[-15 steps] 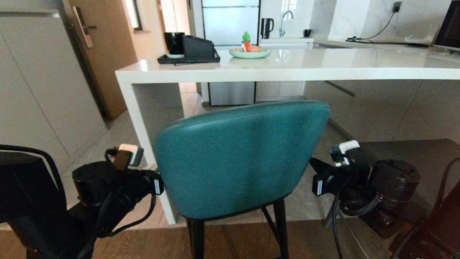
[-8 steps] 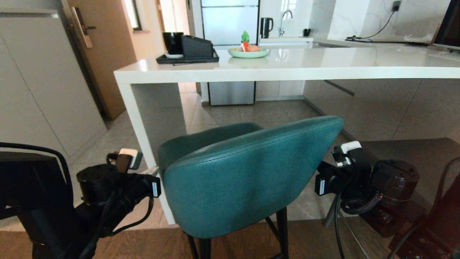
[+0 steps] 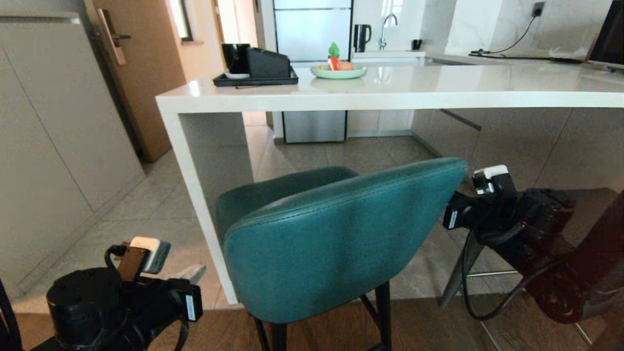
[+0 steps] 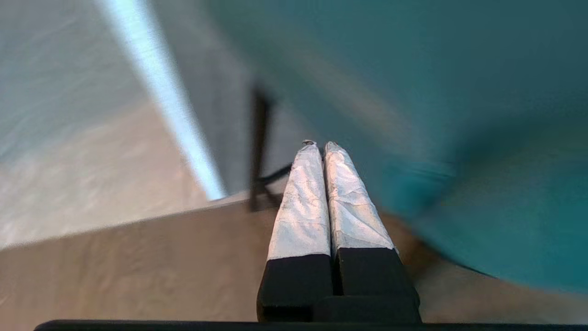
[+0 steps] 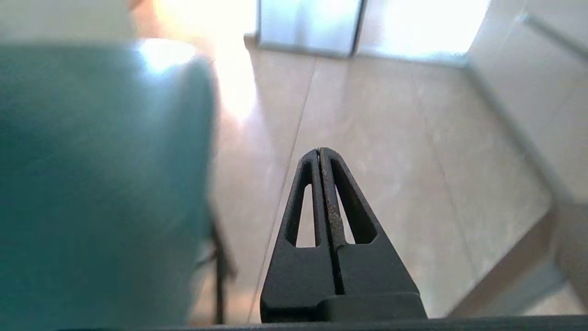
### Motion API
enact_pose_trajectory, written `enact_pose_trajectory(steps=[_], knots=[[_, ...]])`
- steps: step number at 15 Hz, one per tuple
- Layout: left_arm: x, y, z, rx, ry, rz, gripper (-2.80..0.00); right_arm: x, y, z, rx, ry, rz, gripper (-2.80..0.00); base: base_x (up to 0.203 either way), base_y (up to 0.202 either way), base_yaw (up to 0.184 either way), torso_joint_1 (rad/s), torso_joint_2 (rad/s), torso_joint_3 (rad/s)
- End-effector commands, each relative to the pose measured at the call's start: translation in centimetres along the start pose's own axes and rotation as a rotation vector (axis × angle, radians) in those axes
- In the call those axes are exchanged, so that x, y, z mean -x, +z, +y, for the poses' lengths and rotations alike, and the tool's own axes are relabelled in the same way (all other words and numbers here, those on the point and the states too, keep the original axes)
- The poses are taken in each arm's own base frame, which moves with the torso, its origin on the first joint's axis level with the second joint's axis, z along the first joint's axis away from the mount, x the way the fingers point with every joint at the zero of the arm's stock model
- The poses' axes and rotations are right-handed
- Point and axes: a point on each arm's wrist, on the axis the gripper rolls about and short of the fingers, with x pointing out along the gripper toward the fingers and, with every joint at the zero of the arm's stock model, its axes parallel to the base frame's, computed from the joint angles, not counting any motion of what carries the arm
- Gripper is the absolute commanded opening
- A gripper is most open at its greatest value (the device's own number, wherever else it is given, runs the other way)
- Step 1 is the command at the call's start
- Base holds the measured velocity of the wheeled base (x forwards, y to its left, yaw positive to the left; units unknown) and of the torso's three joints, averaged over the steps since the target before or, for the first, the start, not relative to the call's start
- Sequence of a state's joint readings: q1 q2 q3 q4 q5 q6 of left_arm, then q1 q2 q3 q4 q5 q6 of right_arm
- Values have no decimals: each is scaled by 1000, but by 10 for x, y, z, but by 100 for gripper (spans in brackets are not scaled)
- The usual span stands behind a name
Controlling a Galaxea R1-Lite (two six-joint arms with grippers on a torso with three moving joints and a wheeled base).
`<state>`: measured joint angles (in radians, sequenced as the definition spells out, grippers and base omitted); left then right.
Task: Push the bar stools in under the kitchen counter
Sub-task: Push the blue chair back under the dining table
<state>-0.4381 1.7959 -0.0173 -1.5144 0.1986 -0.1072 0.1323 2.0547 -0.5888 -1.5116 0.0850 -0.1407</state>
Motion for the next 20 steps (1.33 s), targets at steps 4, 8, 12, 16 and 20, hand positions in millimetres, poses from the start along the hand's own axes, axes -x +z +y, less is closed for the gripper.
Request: enact_pose_trajectory(steps=[4, 8, 12, 16, 20], knots=[[-3, -8, -69, -60, -82, -20, -280, -59, -7, -5, 15, 107, -71, -280, 0, 0, 0, 0, 0, 0], [-33, -11, -73, -45, 55, -38, -280, -80, -12, 11, 12, 243, -82, -280, 0, 0, 0, 0, 0, 0], [-54, -6, -47, -13, 163, -46, -280, -72, -15, 26, 1, 289, -57, -280, 0, 0, 0, 0, 0, 0], [-59, -6, -36, -5, 185, -41, -280, -51, -12, 42, 1, 328, -91, -280, 0, 0, 0, 0, 0, 0], [-61, -4, -35, -1, 184, -49, -280, -26, 2, 44, 3, 388, -107, -280, 0, 0, 0, 0, 0, 0]])
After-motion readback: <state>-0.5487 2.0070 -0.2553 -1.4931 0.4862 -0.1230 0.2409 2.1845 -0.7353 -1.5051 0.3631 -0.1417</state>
